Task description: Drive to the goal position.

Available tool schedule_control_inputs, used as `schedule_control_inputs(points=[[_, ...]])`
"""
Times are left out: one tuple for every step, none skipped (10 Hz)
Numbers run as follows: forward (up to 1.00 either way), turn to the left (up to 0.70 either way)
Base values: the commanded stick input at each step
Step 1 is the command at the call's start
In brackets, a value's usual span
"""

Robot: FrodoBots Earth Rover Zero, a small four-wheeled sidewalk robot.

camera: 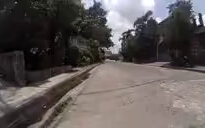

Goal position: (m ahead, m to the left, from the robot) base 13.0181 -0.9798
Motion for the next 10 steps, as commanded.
schedule_control_inputs(points=[[1.0,-0.06],[1.0,-0.18],[1.0,-0.27],[1.0,-0.27],[1.0,-0.27],[1.0,-0.27],[1.0,-0.26],[1.0,-0.05],[1.0,0.0],[1.0,0.0]])
